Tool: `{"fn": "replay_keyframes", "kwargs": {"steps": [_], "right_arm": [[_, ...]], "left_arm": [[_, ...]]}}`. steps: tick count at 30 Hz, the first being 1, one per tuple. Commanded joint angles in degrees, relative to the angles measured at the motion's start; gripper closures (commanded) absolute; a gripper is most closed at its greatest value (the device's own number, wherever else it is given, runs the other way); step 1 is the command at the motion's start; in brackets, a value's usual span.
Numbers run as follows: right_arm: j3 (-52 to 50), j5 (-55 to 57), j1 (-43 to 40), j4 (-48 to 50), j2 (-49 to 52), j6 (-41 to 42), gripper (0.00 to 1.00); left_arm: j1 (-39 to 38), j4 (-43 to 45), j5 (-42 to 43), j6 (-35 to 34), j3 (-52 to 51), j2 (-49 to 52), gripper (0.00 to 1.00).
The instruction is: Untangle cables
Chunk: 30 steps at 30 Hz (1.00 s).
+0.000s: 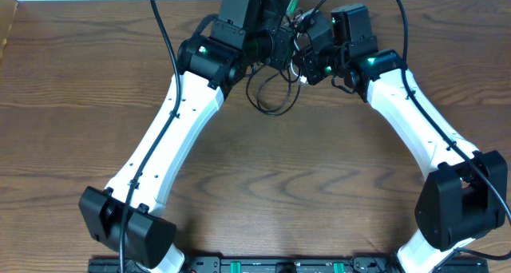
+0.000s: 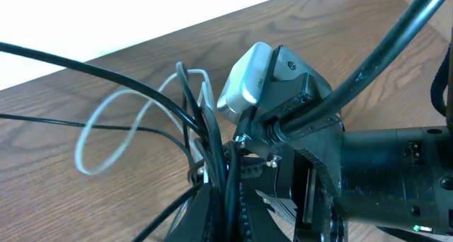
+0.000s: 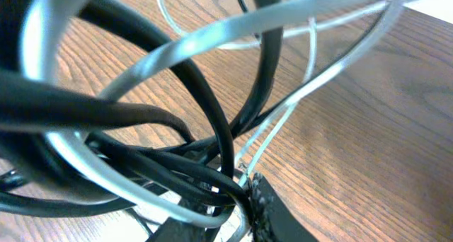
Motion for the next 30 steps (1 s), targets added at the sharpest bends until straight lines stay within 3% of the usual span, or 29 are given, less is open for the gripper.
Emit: {"fn": "replay_keyframes", "kwargs": {"steps": [1,4,19,30], "right_arm": [[-0.3,1.3,-0.3,-0.3,1.2,0.0,0.91],[-0.3,1.3,-0.7,-0.5,1.2,0.0,0.99],[-0.3,1.9,-4.2,-4.9,-0.2,-0.3,0.99],[-0.3,7.6,-5.9,-10.4,-6.0,-3.8,0.99]], "left_arm": [[-0.2,0.6,1.1,1.0,0.2,-1.2,0.92],[-0.2,0.6,1.1,1.0,0.2,-1.2,0.92],[1.9,0.4,1.0,1.5,0.2,-1.2,0.92],[8.4,0.5,0.6,1.4,0.2,-1.2,0.92]]}}
